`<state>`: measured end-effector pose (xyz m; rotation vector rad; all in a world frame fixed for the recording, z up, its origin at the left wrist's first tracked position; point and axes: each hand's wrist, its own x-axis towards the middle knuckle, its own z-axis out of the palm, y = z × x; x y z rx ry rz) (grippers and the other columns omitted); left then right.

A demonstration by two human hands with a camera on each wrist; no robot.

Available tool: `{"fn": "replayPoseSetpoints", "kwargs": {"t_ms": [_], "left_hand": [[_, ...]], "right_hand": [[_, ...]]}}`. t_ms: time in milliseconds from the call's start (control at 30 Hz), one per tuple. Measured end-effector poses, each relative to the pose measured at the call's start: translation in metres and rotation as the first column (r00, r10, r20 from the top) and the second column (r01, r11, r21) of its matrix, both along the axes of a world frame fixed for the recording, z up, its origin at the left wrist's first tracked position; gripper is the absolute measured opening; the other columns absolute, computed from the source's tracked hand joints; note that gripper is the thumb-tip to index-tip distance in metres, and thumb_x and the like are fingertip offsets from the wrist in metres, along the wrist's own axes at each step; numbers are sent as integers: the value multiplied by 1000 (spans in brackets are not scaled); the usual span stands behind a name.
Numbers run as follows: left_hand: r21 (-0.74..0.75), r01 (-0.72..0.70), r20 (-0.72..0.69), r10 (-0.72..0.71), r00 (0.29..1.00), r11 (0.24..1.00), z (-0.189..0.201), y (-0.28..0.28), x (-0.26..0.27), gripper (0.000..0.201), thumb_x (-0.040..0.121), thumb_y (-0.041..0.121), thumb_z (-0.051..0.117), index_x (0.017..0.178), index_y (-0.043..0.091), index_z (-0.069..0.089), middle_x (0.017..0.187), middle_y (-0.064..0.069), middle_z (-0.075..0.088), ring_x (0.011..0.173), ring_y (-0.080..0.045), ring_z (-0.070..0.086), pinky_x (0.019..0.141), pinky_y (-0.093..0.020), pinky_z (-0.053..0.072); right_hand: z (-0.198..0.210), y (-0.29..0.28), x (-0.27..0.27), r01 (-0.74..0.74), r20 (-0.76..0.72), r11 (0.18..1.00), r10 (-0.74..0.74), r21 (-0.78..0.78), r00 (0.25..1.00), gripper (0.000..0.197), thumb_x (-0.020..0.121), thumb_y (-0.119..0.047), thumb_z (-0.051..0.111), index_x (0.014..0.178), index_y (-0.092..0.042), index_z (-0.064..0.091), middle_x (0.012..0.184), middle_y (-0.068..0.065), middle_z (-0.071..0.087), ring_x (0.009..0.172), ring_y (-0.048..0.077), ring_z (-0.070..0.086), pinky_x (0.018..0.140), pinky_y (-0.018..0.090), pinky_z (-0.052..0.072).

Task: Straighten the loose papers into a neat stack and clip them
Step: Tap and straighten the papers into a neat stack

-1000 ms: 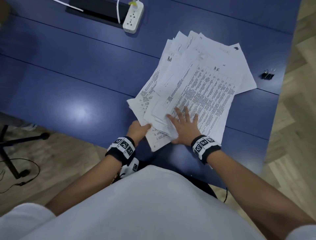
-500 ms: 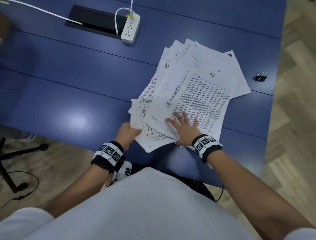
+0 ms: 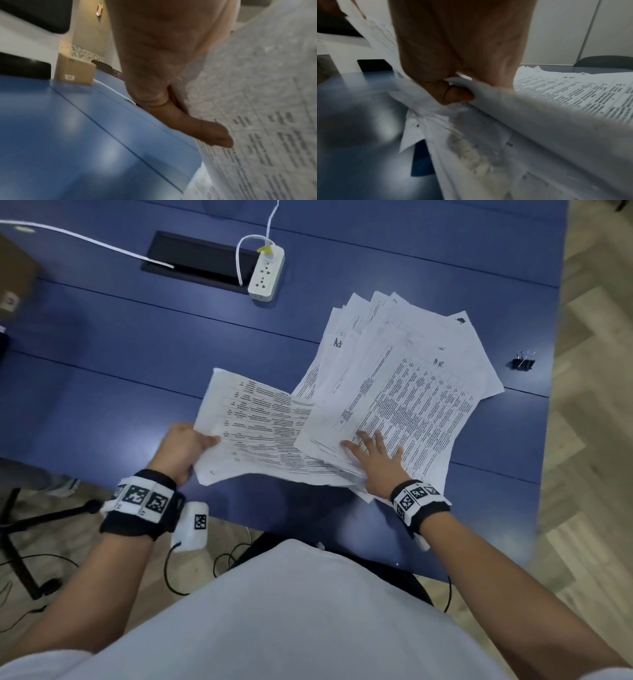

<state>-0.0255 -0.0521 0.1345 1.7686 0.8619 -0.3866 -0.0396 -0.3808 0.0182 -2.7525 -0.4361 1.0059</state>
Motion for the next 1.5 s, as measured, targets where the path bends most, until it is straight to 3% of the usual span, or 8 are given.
{"fn": "replayPoseSetpoints", "kwargs": {"t_ms": [100,333,533,733,867,967,1300,1500], "left_hand": [[31,-25,71,23,997,999,20,23,12,11,85,-9,58,81,1,61,88,-14,66,42,-7,61,39,-14,47],[-46,-33,220,42,975,998,63,56,28,20,85,-7,58,80,10,68,67,10,73,63,-7,70,65,-25,60],[-56,-45,221,56,974,997,31,22,39,33,85,-10,51,117,-7,60,100,-10,69,92,-25,65,83,-35,52],[-143,-72,125,91,988,987,-19,-35,29,32,79,-2,55,110,-5,62,88,0,67,90,-27,63,84,-41,49],[-254,-6,101,33,994,967,-39,-101,18,28,92,-5,48,113,9,57,101,-2,64,97,-26,61,87,-40,52],[-422,20,-46,-43,998,906,-56,-146,10,30,93,-3,51,116,15,54,110,-7,64,101,-31,62,87,-52,53],[-592,334,-244,-557,794,734,-78,-152,14,18,86,-2,63,103,2,65,94,-15,69,78,-24,67,65,-34,58],[-147,782,-367,-768,525,606,-63,-82,76,10,82,8,67,90,12,62,93,-9,67,69,-17,59,54,-21,46]], "right_hand": [[6,-4,-2,104,34,992,-106,75,994,92,81,9,52,149,-42,16,160,5,0,147,39,-6,107,73,13],[25,-27,-2,235,195,893,-327,383,925,64,89,7,40,143,-26,43,134,11,56,105,31,60,89,43,52],[63,-57,14,384,191,748,-554,541,810,52,93,4,45,141,-16,46,98,6,64,71,16,53,56,15,34],[103,-80,23,483,139,594,-711,643,690,55,88,11,38,137,-11,50,59,-9,42,44,3,40,47,8,31],[121,-68,27,367,219,673,-620,643,754,69,83,19,37,142,-14,45,101,-6,63,80,-10,59,79,0,39],[122,-40,33,284,291,800,-485,528,825,84,77,23,35,148,-21,36,142,11,49,121,29,54,103,29,42],[22,31,23,1,-10,1000,-1,31,1000,77,92,-31,57,153,-23,10,153,22,15,141,48,12,112,63,20],[15,-13,41,219,-320,922,-112,319,941,50,90,-43,61,137,-33,47,152,0,29,140,24,21,115,49,25]]}}
